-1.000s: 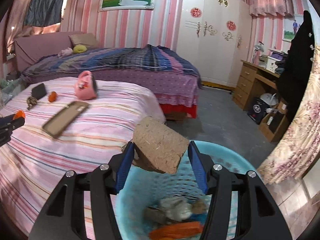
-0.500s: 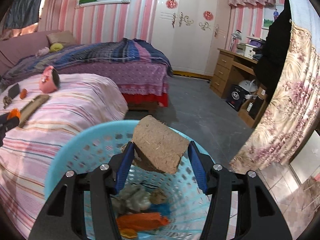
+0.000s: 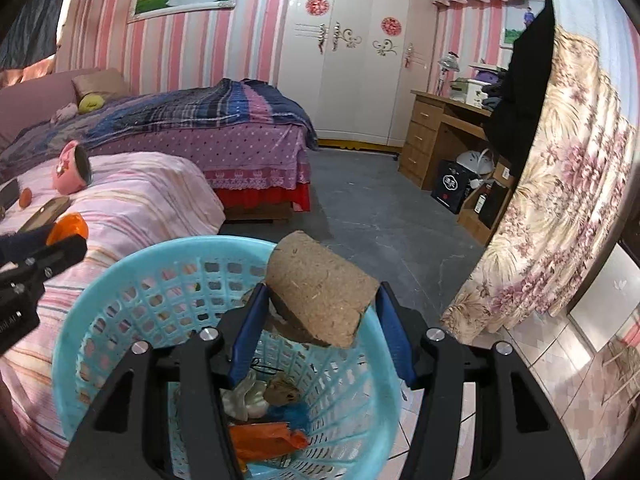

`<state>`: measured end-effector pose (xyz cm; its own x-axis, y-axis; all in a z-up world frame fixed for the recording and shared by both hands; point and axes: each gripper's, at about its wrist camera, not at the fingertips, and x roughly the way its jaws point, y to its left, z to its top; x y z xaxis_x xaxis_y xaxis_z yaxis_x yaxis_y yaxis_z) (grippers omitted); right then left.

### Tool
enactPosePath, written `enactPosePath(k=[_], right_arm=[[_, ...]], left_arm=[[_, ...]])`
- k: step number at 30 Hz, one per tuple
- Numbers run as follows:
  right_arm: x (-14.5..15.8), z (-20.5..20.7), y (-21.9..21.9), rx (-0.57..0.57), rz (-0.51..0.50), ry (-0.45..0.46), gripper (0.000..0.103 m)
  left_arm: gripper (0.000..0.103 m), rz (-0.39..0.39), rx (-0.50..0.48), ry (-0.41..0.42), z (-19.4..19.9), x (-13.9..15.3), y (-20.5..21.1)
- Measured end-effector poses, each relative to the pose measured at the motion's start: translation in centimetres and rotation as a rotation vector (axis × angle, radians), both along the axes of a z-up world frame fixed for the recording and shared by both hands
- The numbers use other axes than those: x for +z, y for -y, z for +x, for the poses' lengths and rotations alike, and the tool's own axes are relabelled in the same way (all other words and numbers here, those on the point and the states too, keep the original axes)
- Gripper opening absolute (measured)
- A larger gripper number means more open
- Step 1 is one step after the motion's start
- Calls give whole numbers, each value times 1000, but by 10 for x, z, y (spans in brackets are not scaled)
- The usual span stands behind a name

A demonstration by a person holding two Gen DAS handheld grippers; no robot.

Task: Collect trash
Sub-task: 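Open the left tool to drop the cap while the right tool releases the cardboard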

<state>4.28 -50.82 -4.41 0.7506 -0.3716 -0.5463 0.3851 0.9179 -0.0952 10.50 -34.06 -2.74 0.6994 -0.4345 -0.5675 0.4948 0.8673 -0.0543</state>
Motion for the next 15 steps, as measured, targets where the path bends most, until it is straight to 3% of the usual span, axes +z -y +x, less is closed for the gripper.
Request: enactPosePath(k=[1,3,5,15], right_arm=[[0,-1,2,-7,8,2,55],[0,-2,4,-10,14,4,55],[0,-2,5,-9,15,5,55],[1,1,-6,17,7,11,55]], left_arm=[[40,1,-6,-11,2,-1,2],[50,21,-18,-16,2,-4,7],[76,35,0,-5,0,-4,5],[87,37,102,32,4,13,-47]])
